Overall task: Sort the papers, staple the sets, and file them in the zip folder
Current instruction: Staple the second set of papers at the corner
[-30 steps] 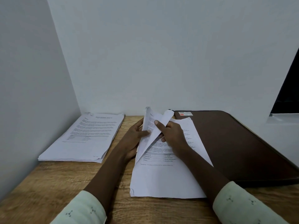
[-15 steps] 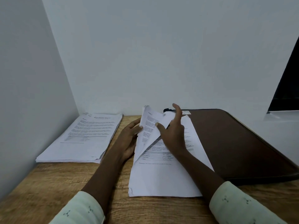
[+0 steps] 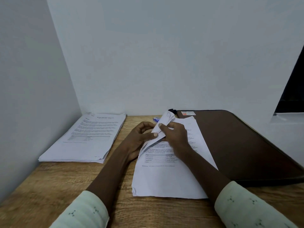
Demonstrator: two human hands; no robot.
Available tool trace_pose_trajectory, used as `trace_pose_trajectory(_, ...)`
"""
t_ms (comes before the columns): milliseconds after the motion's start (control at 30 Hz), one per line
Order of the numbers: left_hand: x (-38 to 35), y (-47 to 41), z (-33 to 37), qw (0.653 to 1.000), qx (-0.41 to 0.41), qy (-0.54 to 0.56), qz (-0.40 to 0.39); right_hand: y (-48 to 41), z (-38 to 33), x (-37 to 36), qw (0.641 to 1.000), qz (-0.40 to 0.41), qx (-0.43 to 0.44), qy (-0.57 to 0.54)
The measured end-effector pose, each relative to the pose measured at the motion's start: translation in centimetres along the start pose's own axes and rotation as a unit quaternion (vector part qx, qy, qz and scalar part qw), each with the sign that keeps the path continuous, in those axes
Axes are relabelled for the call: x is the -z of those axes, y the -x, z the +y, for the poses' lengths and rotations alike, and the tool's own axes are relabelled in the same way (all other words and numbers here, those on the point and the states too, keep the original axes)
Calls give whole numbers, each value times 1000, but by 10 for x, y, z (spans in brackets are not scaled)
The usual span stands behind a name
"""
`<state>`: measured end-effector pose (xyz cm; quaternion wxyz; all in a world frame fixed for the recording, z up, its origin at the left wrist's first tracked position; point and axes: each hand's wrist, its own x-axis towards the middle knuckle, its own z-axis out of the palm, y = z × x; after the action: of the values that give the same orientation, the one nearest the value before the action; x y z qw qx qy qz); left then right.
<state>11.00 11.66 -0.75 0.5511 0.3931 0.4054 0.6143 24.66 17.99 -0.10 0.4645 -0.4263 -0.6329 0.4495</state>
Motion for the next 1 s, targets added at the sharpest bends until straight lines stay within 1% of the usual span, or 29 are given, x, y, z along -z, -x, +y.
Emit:
trace_pose_trajectory(200, -3, -1, 1, 999, -4, -22, 42, 1, -1, 0, 998, 11, -8, -54)
trace_pose_trajectory(333, -3, -1, -2, 997, -12, 22, 78, 1, -3, 4, 994, -13, -18, -108)
trace_pose_trajectory(400, 0, -3, -3, 994, -18, 25, 107, 0, -1, 4, 994, -23, -17, -101)
trace_pose_trajectory(500, 2, -4, -4, 991, -14, 33, 130, -3, 2, 3, 997, -8, -9, -79)
trace_pose_trajectory(667, 2, -1, -3, 990, -14, 42, 133, 2, -1, 5, 998, 44, 36, -11)
trace_pose_trajectory(733, 1, 0, -1, 991, -14, 45, 124, 5, -3, 6, 997, 61, 50, -16)
trace_pose_trajectory(833, 0, 1, 0, 993, -21, 52, 106, 7, -3, 8, 992, 75, 101, -20)
trace_pose_trajectory(933, -1, 0, -2, 997, -15, 28, 71, 5, 1, 6, 983, 81, 155, 46)
trace_pose_trajectory(1000, -3, 0, -4, 998, -14, -6, 53, 5, 3, 2, 982, 85, 151, 82)
